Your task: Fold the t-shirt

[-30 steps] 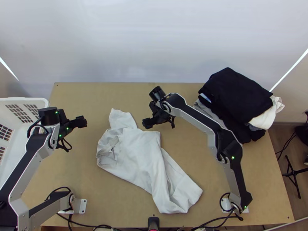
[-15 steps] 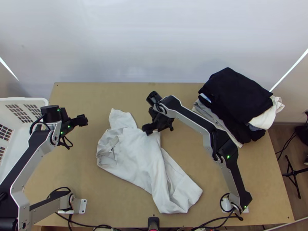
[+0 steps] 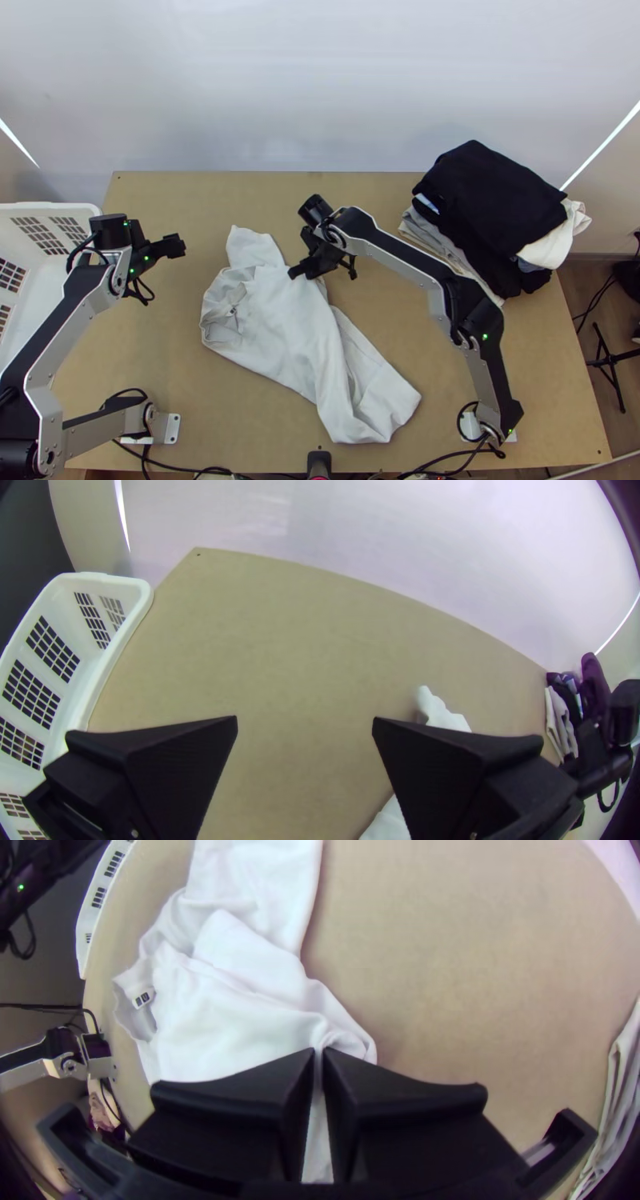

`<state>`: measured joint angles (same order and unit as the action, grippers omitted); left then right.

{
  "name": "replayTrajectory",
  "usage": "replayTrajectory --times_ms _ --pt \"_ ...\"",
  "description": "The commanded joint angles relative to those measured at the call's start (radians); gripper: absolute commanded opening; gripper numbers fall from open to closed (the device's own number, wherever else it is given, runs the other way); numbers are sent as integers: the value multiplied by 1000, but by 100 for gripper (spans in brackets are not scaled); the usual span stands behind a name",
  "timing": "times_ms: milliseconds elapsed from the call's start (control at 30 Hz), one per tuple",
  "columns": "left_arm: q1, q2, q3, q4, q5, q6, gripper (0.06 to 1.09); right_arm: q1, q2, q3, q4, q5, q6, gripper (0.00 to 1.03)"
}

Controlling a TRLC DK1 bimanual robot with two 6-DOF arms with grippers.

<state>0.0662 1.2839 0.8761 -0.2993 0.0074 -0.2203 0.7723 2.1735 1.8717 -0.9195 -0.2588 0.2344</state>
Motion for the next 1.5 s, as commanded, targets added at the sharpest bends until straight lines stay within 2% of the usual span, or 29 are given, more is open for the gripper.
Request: replayTrajectory --times_ms 0,167,333,600,767,900,1067,1233,1467 --pt "0 3 9 2 0 1 104 5 -106 37 79 50 0 3" --pt "-2 3 29 2 0 -4 104 27 -204 167 120 165 2 3" --pt "-29 -23 43 2 0 -19 104 41 -218 366 160 217 -27 3" --pt "-57 -32 41 6 0 -30 104 82 -353 419 492 319 -139 3" --pt "-94 -44 37 15 0 -36 104 85 -446 412 596 337 -214 3" --pt "-154 -55 32 15 0 -40 104 88 -543 376 686 348 -300 3" --pt "-281 -81 3 12 16 -34 104 76 -616 196 708 411 -319 3" --pt "-390 -138 -6 -35 152 -34 104 25 -685 -74 823 415 -320 3" --pt "-598 -121 -31 -104 160 27 104 2 -681 -157 893 415 -322 3"
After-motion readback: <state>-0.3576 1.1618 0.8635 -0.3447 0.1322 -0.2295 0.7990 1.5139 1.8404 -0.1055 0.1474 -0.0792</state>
